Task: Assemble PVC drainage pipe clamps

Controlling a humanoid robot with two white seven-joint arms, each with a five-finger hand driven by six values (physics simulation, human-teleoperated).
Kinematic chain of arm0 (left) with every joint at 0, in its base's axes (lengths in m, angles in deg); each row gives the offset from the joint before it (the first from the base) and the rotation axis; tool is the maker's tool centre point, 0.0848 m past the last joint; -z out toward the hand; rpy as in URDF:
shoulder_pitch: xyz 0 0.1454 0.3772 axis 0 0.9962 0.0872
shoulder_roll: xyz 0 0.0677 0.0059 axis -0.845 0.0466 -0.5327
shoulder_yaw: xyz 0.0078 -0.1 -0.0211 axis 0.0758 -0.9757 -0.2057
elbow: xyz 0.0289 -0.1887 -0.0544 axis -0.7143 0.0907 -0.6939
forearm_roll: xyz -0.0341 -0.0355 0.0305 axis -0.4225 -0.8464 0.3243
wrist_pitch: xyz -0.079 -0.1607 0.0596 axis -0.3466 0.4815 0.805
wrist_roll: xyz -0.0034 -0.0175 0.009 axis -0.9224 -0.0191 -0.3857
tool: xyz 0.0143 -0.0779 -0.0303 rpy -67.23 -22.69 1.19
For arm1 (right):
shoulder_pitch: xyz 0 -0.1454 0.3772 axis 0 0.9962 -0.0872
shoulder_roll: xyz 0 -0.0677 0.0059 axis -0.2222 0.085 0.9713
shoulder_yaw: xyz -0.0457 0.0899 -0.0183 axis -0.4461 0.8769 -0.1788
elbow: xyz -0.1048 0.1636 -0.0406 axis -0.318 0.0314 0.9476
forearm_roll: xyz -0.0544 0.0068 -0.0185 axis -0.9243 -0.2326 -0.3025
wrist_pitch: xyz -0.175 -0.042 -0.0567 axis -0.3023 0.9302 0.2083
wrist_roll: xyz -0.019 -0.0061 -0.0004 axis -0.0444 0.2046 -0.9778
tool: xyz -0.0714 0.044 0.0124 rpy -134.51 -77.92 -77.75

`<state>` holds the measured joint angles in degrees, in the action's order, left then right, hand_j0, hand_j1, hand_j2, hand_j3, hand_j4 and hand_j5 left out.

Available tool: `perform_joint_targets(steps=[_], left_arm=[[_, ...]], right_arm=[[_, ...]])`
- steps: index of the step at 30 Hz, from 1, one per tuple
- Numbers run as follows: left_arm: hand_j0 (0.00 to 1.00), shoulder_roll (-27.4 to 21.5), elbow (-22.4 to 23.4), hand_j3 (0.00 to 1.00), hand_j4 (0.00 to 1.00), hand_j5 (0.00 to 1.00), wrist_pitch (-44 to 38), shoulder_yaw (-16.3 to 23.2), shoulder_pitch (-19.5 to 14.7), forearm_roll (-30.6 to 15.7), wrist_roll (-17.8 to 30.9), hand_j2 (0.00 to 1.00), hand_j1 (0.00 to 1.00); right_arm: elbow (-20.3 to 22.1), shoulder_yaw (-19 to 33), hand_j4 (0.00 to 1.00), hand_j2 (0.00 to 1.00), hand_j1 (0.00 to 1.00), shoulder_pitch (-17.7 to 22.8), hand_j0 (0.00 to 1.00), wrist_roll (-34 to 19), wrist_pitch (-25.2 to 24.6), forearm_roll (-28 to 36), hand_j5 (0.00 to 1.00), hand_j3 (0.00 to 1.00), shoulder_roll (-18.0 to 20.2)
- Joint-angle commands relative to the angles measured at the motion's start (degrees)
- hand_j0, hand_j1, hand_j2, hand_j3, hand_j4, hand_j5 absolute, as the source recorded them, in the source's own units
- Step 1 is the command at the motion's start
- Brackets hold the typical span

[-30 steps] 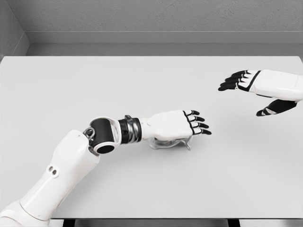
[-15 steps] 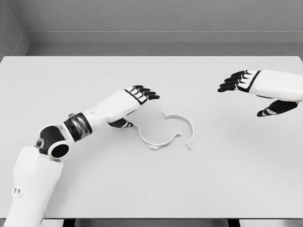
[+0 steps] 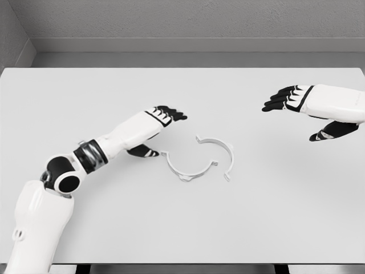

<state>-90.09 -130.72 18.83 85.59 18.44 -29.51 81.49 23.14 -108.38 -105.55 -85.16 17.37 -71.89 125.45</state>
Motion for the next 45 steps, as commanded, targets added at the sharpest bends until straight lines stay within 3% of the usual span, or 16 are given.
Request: perform_joint_targets(steps=[1, 10, 15, 25, 31, 36, 45], left_arm=[[1.00, 0.07, 0.79, 1.00, 1.00, 1.00, -0.14, 1.64, 0.00, -0.25, -0.03, 1.00, 1.00], [1.00, 0.33, 0.87, 1.00, 1.00, 1.00, -0.14, 2.17, -0.26, -0.25, -0.03, 1.00, 1.00], [1.00, 0.42, 4.04, 1.00, 1.00, 1.00, -0.14, 2.34, -1.76, -0.25, -0.03, 1.00, 1.00], [1.00, 0.51, 4.83, 1.00, 1.00, 1.00, -0.14, 2.69, -2.11, -0.25, -0.03, 1.00, 1.00], [1.00, 1.38, 9.31, 1.00, 1.00, 1.00, -0.14, 2.69, -5.71, -0.25, -0.03, 1.00, 1.00], [1.00, 1.38, 9.84, 1.00, 1.00, 1.00, -0.14, 3.04, -6.24, -0.16, -0.03, 1.00, 1.00], [1.00, 2.44, 14.06, 1.00, 1.00, 1.00, -0.14, 4.45, -10.81, -0.16, -0.03, 1.00, 1.00]], right_arm=[[0.07, -0.06, 1.00, 1.00, 1.00, 0.00, 1.00, 0.03, -0.17, 0.36, 1.00, 1.00, 0.07], [0.07, 0.03, 1.00, 1.00, 1.00, 0.00, 1.00, 0.03, -0.61, 0.36, 1.00, 1.00, 0.16], [0.16, 0.03, 1.00, 1.00, 1.00, 0.00, 1.00, 0.03, -0.61, 0.36, 1.00, 1.00, 0.07], [0.16, 0.03, 1.00, 1.00, 1.00, 0.00, 1.00, 0.03, -0.78, 0.45, 1.00, 1.00, 0.95], [0.16, 0.12, 1.00, 1.00, 1.00, 0.00, 1.00, 0.03, -0.78, 0.45, 1.00, 1.00, 1.13], [0.16, 0.12, 1.00, 1.00, 1.00, 0.00, 1.00, 0.03, -0.78, 0.45, 1.00, 1.00, 1.13], [1.92, 0.03, 1.00, 1.00, 1.00, 0.00, 1.00, 0.03, -0.78, 0.45, 1.00, 1.00, 1.83]])
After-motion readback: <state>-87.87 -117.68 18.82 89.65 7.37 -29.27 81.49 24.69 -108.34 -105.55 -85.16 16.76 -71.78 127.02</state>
